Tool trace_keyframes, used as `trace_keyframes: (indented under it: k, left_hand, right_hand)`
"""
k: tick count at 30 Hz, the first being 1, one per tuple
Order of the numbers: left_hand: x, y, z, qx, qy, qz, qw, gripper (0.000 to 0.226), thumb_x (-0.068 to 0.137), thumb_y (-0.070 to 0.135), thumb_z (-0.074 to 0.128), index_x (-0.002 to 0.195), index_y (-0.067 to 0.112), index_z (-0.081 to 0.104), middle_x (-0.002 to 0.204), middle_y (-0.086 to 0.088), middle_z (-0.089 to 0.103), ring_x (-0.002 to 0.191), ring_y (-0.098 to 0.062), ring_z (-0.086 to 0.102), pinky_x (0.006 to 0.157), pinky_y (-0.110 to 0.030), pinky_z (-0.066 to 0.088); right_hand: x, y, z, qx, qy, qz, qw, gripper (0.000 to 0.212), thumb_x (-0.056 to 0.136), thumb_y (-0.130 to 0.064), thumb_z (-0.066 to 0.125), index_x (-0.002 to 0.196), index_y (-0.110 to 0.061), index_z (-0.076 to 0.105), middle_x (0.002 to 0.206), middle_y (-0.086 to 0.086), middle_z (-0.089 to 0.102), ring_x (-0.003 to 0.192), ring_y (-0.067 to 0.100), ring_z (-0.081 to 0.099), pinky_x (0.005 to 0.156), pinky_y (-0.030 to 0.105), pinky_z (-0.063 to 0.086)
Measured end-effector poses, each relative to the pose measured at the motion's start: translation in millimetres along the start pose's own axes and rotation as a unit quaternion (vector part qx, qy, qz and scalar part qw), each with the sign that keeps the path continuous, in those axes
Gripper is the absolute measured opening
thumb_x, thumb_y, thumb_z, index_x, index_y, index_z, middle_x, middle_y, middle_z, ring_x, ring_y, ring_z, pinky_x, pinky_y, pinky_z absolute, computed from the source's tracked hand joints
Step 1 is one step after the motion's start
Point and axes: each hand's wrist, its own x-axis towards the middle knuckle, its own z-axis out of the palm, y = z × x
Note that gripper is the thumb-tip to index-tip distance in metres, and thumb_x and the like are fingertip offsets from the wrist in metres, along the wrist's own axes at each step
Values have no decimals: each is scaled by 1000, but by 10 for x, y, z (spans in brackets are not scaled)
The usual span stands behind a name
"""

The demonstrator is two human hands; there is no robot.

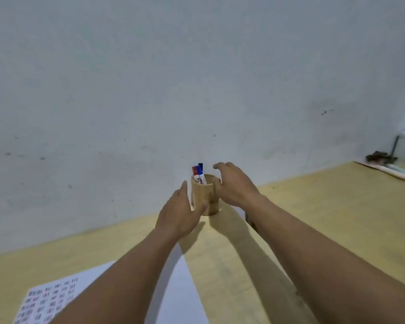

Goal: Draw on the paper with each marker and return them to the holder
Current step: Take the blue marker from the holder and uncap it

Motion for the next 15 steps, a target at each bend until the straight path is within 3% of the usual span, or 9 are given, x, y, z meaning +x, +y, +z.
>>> trace_keyframes:
  k: [2,4,7,9,12,15]
  left_hand:
    - [112,-12,81,-39,8,-15,999,90,91,53,60,158,10,19,156,-8,42,141,-25,41,104,-34,40]
    - [187,-5,146,-74,9,-32,997,79,87,46,69,147,7,36,137,-8,56,119,-24,55,82,-27,42]
    - [252,-16,265,-143,12,-50,988,63,83,34,76,134,9,48,113,1,59,79,-2,52,56,-12,36]
    - [304,-73,353,-177,10,-52,983,52,78,32,80,122,18,56,107,7,64,76,1,55,50,-8,42]
    - [342,-101,437,-199,11,-55,979,44,79,24,79,118,20,60,98,12,65,79,3,58,55,0,42]
    - [390,-129,494,-201,17,-65,977,47,82,20,76,126,16,59,111,4,68,85,-4,61,55,-1,44]
  right_hand:
    - [125,13,87,4,3,9,1000,44,103,-23,48,145,-14,51,146,8,52,130,26,52,101,37,46]
    - [235,5,176,12,0,24,1000,37,102,-22,49,135,-11,62,135,9,61,117,25,60,90,34,50]
    - [389,7,294,58,1,57,997,31,99,-15,50,119,-9,74,119,8,72,99,22,64,77,31,52]
    - [465,22,310,62,-6,77,995,29,95,-12,54,110,-8,78,113,9,74,98,23,65,80,35,57]
    - [569,42,312,54,-33,95,993,29,86,-13,58,103,-5,80,107,14,76,100,29,68,85,46,61]
    - [664,74,327,56,-57,98,992,27,83,-15,62,101,-3,80,108,16,77,102,30,69,86,48,61]
